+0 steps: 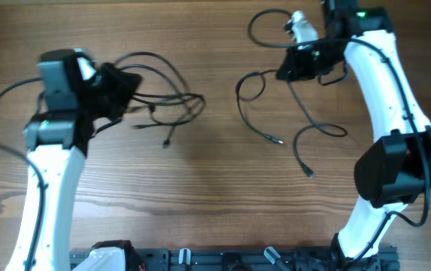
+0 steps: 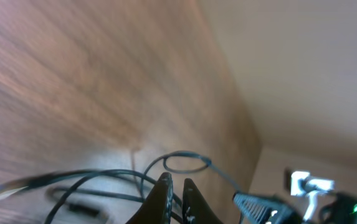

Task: Untangle cables
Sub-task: 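Pull the right gripper back and right, drawing out a cable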

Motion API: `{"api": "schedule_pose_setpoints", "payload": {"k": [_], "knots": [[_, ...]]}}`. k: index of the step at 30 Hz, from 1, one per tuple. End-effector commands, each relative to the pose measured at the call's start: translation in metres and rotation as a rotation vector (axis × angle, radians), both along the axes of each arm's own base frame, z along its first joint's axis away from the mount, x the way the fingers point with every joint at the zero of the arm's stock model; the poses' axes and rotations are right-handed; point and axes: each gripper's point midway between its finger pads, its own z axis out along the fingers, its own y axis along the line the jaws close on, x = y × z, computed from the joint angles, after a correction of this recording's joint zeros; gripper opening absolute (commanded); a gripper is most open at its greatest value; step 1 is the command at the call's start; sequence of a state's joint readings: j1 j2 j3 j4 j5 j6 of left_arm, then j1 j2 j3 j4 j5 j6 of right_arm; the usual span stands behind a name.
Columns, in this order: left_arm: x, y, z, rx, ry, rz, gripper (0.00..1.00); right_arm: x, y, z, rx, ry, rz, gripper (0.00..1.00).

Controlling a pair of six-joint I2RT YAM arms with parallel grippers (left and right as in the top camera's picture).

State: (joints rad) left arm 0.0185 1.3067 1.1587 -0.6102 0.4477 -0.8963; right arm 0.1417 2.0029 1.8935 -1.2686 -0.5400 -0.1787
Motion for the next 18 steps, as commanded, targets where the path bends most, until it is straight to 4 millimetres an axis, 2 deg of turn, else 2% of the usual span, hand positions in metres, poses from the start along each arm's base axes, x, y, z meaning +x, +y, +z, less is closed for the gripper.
{"api": "schedule_pose_setpoints", "payload": {"k": [1,3,4,6,7,8,9,11,12,13,14,16,18], "knots": [[-0.004,-0.045,-0.032,-0.01,0.094,-0.15,0.04,-0.012,0.029,0.048,0.076,-0.129,0.081,0.04],[-0.012,-0.056,-0.059,-0.008,0.199,-0.18,0.04,-0.01,0.023,0.087,0.074,-0.239,0.006,0.04],[-0.017,-0.059,-0.07,-0.004,0.249,-0.188,0.04,-0.005,0.01,0.107,0.026,-0.309,-0.081,0.04],[-0.021,-0.058,-0.091,0.02,0.324,-0.182,0.04,0.004,-0.031,0.151,-0.122,-0.489,-0.287,0.04],[-0.021,-0.059,-0.097,0.022,0.341,-0.184,0.04,0.0,-0.039,0.172,-0.13,-0.557,-0.328,0.04],[-0.021,-0.061,-0.1,0.023,0.35,-0.188,0.04,-0.004,-0.037,0.189,-0.103,-0.606,-0.323,0.04],[-0.02,-0.064,-0.101,0.028,0.344,-0.199,0.04,-0.014,-0.027,0.205,-0.049,-0.651,-0.265,0.04],[-0.018,-0.071,-0.101,0.039,0.329,-0.216,0.04,-0.033,-0.007,0.217,0.036,-0.662,-0.165,0.04],[-0.019,-0.076,-0.101,0.044,0.322,-0.227,0.12,-0.039,-0.002,0.215,0.047,-0.648,-0.139,0.04],[-0.019,-0.076,-0.102,0.063,0.321,-0.225,0.81,-0.047,0.007,0.211,0.064,-0.618,-0.105,0.04],[-0.019,-0.075,-0.103,0.074,0.322,-0.22,1.0,-0.051,0.013,0.209,0.075,-0.602,-0.085,0.04],[-0.019,-0.075,-0.103,0.074,0.322,-0.22,1.0,-0.065,0.032,0.21,0.136,-0.572,-0.017,0.04],[-0.014,-0.092,-0.079,0.083,0.145,-0.403,0.95,-0.074,0.046,0.209,0.153,-0.558,0.024,0.04]]}}
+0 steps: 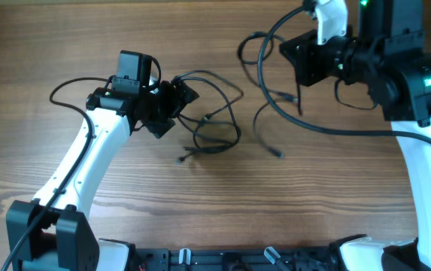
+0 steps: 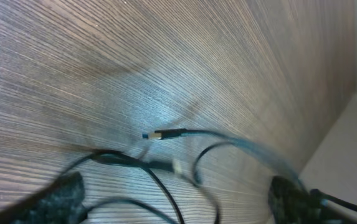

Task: Untangle cables
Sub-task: 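Pull the right gripper back and right, drawing out a cable, then carry the held cable with the right gripper to the table's right edge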

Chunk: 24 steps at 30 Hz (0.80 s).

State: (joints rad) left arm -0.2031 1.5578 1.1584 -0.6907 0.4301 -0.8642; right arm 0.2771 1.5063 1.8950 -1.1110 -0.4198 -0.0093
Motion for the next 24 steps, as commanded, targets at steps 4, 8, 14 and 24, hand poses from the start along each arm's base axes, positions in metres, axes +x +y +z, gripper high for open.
{"api": "schedule_pose_setpoints", "payload": {"k": [4,8,14,24], "knots": [[-0.005,-0.034,0.052,-0.033,-0.419,-0.53,0.98,-0.009,0.017,0.001,0.03,0.03,0.03,0.04],[-0.016,-0.04,0.053,-0.076,-0.411,-0.577,1.0,-0.015,0.019,-0.003,0.03,0.055,0.052,0.04],[-0.075,0.012,-0.009,0.106,0.221,-0.163,1.0,-0.011,0.018,-0.003,0.026,0.051,0.034,0.04],[-0.105,-0.019,0.0,-0.023,0.34,-0.211,1.0,-0.014,0.028,-0.018,0.022,0.096,0.119,0.04]]}}
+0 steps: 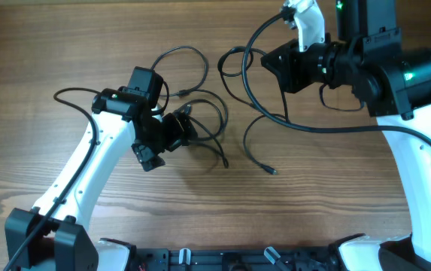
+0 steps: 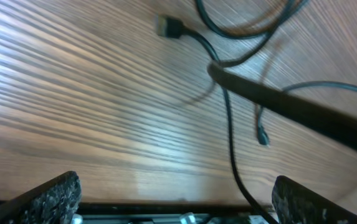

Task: Untangle cables
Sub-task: 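Carry the held cable with the right gripper to the table's right edge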

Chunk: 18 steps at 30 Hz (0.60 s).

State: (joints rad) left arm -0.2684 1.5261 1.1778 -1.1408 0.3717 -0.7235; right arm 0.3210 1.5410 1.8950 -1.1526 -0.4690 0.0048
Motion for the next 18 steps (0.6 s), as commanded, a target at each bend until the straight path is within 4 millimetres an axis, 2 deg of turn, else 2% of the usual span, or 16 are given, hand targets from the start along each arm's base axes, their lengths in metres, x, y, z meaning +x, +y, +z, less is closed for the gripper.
{"api": "schedule_pose_setpoints", "payload": {"k": [1,2,5,6,7,8,9,10,11,13,15,16,18], "knots": [[-0.013,-0.049,0.031,-0.333,0.061,-0.059,1.0,-0.005,0.005,-0.002,0.004,0.01,0.049,0.04],[-0.025,-0.071,0.056,-0.535,0.072,-0.147,1.0,-0.005,0.005,-0.003,0.002,0.012,0.05,0.04],[-0.039,-0.057,0.045,-0.43,0.153,-0.113,1.0,-0.005,0.005,-0.003,0.004,0.016,0.043,0.04],[-0.04,-0.06,0.048,-0.449,0.188,-0.067,1.0,-0.002,0.002,-0.004,-0.005,0.024,0.012,0.04],[-0.036,-0.057,0.043,-0.412,0.175,-0.058,1.0,0.007,-0.01,-0.009,-0.029,0.051,-0.1,0.04],[-0.03,-0.04,0.026,-0.275,0.135,-0.053,1.0,0.014,-0.022,-0.013,-0.067,0.051,-0.184,0.04],[-0.021,-0.011,0.007,-0.071,0.093,-0.014,1.0,0.02,-0.028,-0.013,-0.092,0.032,-0.221,0.04],[-0.009,0.015,-0.004,0.098,0.047,0.053,1.0,0.035,-0.043,-0.008,-0.13,-0.026,-0.312,0.04],[0.008,0.022,-0.006,0.143,-0.02,0.083,1.0,0.048,-0.049,0.001,-0.128,-0.084,-0.353,0.04],[0.031,0.015,-0.003,0.11,-0.117,0.091,1.0,0.073,-0.062,0.032,-0.095,-0.234,-0.386,0.04],[0.05,0.01,0.002,0.081,-0.185,0.126,1.0,0.096,-0.103,0.068,-0.096,-0.379,-0.511,0.04],[0.055,0.008,0.003,0.07,-0.201,0.148,1.0,0.107,-0.138,0.087,-0.117,-0.459,-0.605,0.04],[0.065,0.005,0.007,0.049,-0.233,0.176,1.0,0.117,-0.2,0.104,-0.15,-0.528,-0.782,0.04]]}}
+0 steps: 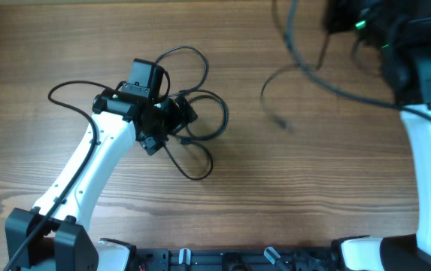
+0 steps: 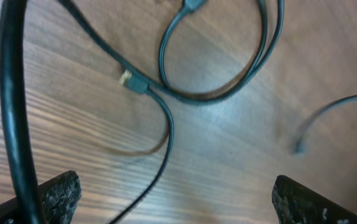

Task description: Untangle cables

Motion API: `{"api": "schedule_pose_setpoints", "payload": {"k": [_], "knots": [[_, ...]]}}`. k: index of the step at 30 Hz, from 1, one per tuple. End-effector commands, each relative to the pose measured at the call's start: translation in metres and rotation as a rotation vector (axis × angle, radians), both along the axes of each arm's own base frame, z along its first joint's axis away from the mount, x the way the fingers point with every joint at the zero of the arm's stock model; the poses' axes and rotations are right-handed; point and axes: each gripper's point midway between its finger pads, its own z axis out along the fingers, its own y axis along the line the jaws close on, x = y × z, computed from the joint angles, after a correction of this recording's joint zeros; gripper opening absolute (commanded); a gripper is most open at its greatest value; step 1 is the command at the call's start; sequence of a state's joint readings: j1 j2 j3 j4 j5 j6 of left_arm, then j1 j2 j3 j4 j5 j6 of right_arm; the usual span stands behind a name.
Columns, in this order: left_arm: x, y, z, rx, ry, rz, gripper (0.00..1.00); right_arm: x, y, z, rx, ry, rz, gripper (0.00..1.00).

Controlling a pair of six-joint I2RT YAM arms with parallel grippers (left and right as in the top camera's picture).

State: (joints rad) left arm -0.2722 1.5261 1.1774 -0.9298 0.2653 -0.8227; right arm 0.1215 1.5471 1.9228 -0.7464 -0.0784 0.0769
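Note:
Black cable loops [image 1: 200, 113] lie on the wooden table under my left gripper [image 1: 176, 119]. In the left wrist view the left gripper [image 2: 178, 202] stands wide open with only a thin strand [image 2: 166, 143] passing between its fingertips [image 2: 58, 194]. A connector [image 2: 129, 79] and a double loop [image 2: 253, 68] lie below, and a thick black cable [image 2: 13, 99] crosses close to the camera. At the far right edge, my right gripper [image 1: 343, 16] is raised, and a second black cable [image 1: 328, 79] hangs blurred from it, its free end [image 1: 280, 120] above the table.
Another slack black lead [image 1: 68, 92] arcs beside the left arm [image 1: 98, 162]. The white right arm [image 1: 429, 165] runs down the right side. A dark rail [image 1: 230, 260] lines the near edge of the table.
The right gripper has gone up and to the right with its cable, which now hangs apart from the left bundle. The open left gripper has shifted slightly toward the far side, over the loops.
My left gripper was shut among cables at the far left while the right one was at a cable at the back right. Then the left was open over a bundle at mid-table. The two cables still overlapped; now the right one is lifted free.

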Motion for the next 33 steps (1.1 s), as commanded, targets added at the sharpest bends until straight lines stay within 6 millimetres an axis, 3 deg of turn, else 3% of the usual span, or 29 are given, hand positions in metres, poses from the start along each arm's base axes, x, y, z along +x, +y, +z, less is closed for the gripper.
{"api": "schedule_pose_setpoints", "payload": {"k": [1,4,5,6,7,9,10,11,12,13,15,18,21,22,24,25,29,33], "knots": [[0.017,0.002,0.005,0.002,-0.053,0.072,1.0,0.013,-0.112,0.028,-0.06,-0.104,-0.317,0.04],[0.029,-0.002,0.01,-0.024,-0.092,0.109,1.0,0.031,-0.211,0.017,-0.015,-0.135,-0.528,0.04],[0.031,-0.002,0.011,-0.028,-0.101,0.109,1.0,0.036,-0.233,0.007,0.009,-0.129,-0.574,0.04],[0.032,-0.003,0.011,-0.029,-0.107,0.109,1.0,0.045,-0.263,-0.014,0.04,-0.102,-0.634,0.04],[0.032,-0.003,0.011,-0.03,-0.108,0.109,1.0,0.049,-0.279,-0.028,0.059,-0.082,-0.675,0.04],[0.032,-0.003,0.011,-0.03,-0.108,0.109,1.0,0.059,-0.33,-0.085,0.123,0.0,-0.822,0.04],[0.032,-0.003,0.011,-0.03,-0.108,0.109,1.0,0.065,-0.341,-0.11,0.166,0.044,-0.834,0.04],[0.032,-0.003,0.011,-0.03,-0.108,0.109,1.0,0.072,-0.345,-0.138,0.194,0.098,-0.822,0.17],[0.032,-0.003,0.011,-0.03,-0.108,0.109,1.0,0.077,-0.344,-0.162,0.22,0.152,-0.814,0.92],[0.032,-0.003,0.011,-0.03,-0.108,0.109,1.0,0.079,-0.338,-0.178,0.241,0.2,-0.79,1.0],[0.032,-0.003,0.011,-0.03,-0.108,0.109,1.0,0.081,-0.318,-0.19,0.278,0.262,-0.706,1.0],[0.032,-0.003,0.011,-0.033,-0.106,0.116,1.0,0.085,-0.254,-0.186,0.276,0.33,-0.434,1.0],[0.034,-0.011,0.017,-0.083,-0.108,0.113,0.97,0.072,-0.154,-0.164,0.28,0.374,-0.067,1.0],[0.044,-0.01,0.023,-0.07,-0.171,0.067,0.96,0.058,-0.097,-0.157,0.269,0.386,0.167,1.0],[0.06,-0.011,0.04,-0.089,-0.249,0.051,0.98,0.035,-0.033,-0.161,0.297,0.459,0.38,1.0],[0.064,-0.013,0.052,-0.109,-0.281,0.023,0.99,0.026,-0.013,-0.167,0.279,0.493,0.434,1.0],[0.064,-0.036,0.098,-0.317,-0.329,-0.092,0.98,0.004,0.039,-0.175,0.239,0.564,0.558,1.0],[0.059,-0.037,0.124,-0.545,-0.285,-0.088,0.99,-0.017,0.064,-0.182,0.189,0.609,0.653,0.87]]}}
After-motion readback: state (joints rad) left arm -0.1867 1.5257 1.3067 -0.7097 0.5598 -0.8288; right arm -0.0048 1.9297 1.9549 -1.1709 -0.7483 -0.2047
